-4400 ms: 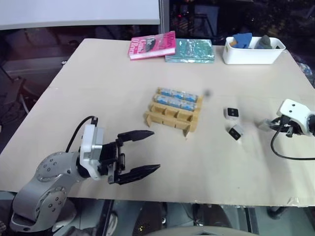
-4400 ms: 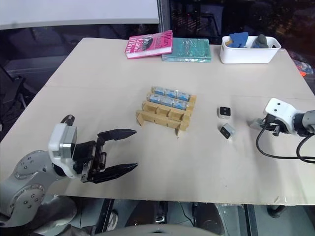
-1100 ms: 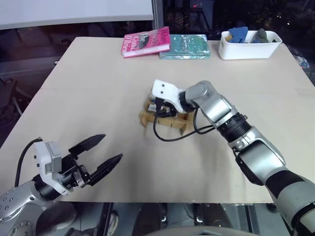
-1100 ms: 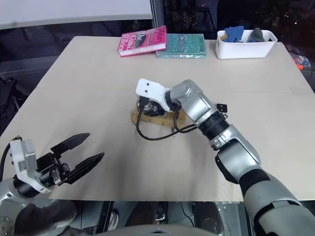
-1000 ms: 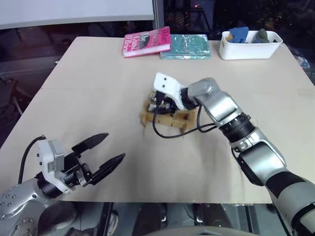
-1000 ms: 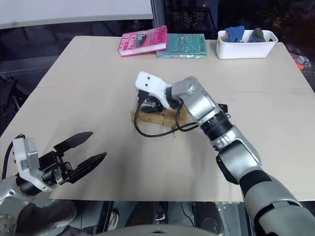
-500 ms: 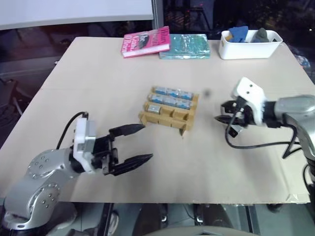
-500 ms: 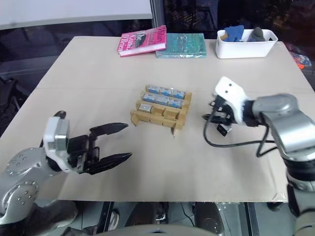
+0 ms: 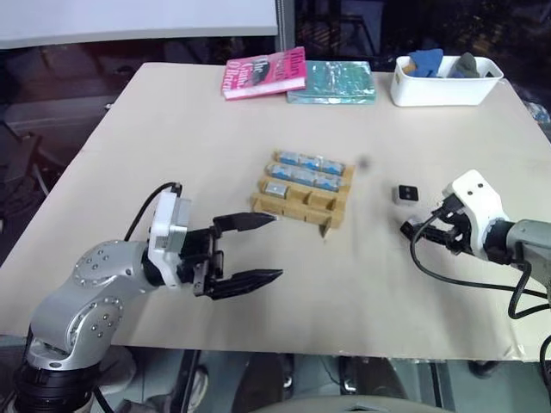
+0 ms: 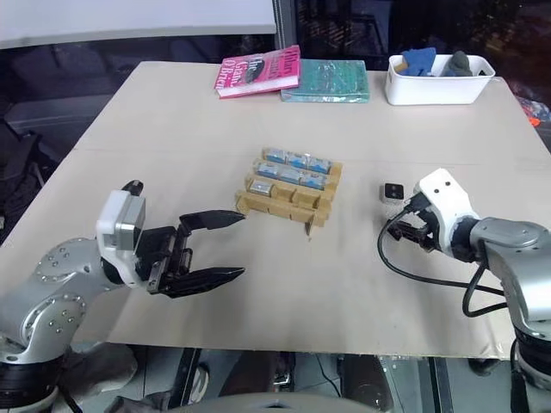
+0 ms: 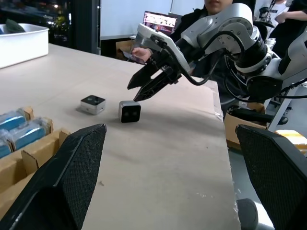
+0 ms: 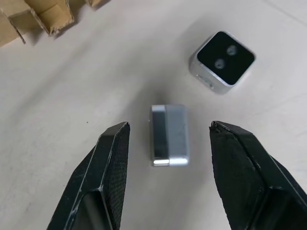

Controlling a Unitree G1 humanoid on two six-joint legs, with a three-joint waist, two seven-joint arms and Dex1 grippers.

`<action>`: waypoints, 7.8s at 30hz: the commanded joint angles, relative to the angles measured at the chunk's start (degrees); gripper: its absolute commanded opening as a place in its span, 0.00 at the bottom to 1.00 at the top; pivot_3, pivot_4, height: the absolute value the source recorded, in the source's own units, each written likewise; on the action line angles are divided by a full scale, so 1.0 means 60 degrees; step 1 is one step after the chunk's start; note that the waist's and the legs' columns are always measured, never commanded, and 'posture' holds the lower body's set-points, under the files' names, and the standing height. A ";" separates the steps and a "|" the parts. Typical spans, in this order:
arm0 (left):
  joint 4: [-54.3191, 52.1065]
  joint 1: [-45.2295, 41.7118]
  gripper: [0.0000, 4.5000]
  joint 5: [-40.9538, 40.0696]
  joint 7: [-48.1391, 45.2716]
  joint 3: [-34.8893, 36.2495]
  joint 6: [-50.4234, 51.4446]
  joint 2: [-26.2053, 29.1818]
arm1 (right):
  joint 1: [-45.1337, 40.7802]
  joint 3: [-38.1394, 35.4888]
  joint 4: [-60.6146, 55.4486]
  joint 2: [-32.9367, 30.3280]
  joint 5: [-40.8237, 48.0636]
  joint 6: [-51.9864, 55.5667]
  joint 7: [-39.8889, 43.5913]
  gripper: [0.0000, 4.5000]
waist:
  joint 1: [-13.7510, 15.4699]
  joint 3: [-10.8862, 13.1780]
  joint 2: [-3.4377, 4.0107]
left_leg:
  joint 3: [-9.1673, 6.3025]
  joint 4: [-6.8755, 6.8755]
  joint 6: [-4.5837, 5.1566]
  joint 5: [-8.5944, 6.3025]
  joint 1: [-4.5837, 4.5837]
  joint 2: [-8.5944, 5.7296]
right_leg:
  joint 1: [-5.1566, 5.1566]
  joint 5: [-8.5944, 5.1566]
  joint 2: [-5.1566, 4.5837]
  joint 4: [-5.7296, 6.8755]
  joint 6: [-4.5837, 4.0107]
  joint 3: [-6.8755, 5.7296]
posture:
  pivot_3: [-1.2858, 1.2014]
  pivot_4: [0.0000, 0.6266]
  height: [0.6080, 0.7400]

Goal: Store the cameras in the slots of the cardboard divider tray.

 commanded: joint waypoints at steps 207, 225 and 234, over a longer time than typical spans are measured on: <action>0.3237 -0.6661 1.00 -0.5696 0.8702 -0.1981 0.7476 -0.1497 | -0.2045 0.3714 0.0312 -0.0255 -0.3276 -1.0600 0.2424 0.42 | 0.0216 0.0012 -0.0043 | -0.0025 0.0052 -0.0022 0.0015 0.0025 -0.0001 | 0.0046 0.0002 0.0010 0.0022 0.0006 -0.0062 | 0.52 0.24 1.00; 0.4303 -0.7939 1.00 -0.5079 0.7266 -0.2166 0.8767 -0.1331 | -0.2156 0.3846 0.0577 -0.0518 -0.3526 -1.1477 0.2845 0.42 | 0.0215 0.0013 -0.0044 | -0.0025 0.0053 -0.0022 0.0015 0.0024 -0.0001 | 0.0046 0.0002 0.0015 0.0022 0.0007 -0.0064 | 0.52 0.24 1.00; 0.5494 -0.9378 1.00 -0.3542 0.5392 -0.2857 0.9656 -0.1342 | -0.2724 0.4009 0.1429 -0.0599 -0.3542 -1.2561 0.3351 0.42 | 0.0211 0.0016 -0.0049 | -0.0024 0.0059 -0.0022 0.0015 0.0020 0.0000 | 0.0045 0.0000 0.0029 0.0020 0.0009 -0.0064 | 0.52 0.24 1.00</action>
